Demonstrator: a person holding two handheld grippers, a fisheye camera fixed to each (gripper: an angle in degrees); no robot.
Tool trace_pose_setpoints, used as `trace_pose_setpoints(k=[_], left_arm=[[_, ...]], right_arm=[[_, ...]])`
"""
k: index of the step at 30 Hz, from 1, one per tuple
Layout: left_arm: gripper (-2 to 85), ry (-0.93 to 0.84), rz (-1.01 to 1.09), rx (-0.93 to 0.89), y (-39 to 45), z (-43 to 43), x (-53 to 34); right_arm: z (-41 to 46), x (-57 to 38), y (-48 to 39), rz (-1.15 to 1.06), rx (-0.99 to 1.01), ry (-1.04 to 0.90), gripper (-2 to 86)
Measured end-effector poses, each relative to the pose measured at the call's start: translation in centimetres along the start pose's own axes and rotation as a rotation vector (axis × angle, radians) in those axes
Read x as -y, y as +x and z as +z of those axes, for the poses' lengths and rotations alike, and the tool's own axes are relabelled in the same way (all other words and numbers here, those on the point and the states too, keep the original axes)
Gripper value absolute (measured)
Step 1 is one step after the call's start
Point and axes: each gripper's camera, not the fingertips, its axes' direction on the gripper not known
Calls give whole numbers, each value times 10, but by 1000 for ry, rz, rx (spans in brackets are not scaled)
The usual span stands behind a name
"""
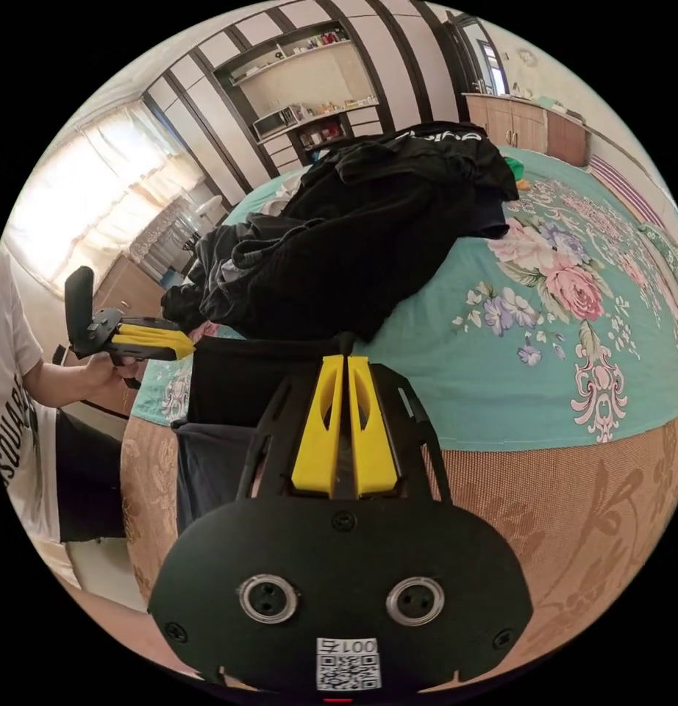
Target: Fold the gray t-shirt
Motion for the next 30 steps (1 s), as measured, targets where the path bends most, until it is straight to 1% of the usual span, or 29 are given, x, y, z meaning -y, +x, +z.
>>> trace_pose_setpoints(k=[2,5,7,11,15,18,20,25,27,30], left_arm=[[-9,4,62,81,20,-9,-12],[-9,-11,143,179,44,-10,-23],[-9,-22,149,207,55,-9,-29],[-10,-63,113,239,68,-7,-46],[-10,-87,127,269,83,-7,-58],[-10,-95,154,299,100,-8,-66],[-10,-102,165,326,114,-9,-71],[-10,-147,106,351,136,-9,-78],[-10,-136,111,360,149,-12,-78],[-9,-86,188,378,177,-20,-80]], right_arm=[[0,-4,2,10,8,9,5],[9,-5,-1,-4,-37,-28,5],[14,-4,-7,-3,-71,-19,5],[31,-5,-20,-36,-187,-68,5],[27,-6,-18,9,-143,3,5],[30,-8,-23,-23,-183,-20,5],[26,-11,-26,-30,-178,10,5],[32,-20,-22,-25,-197,-84,4],[19,-25,-30,-45,-204,-40,4],[-2,-37,-39,-81,-189,12,5]])
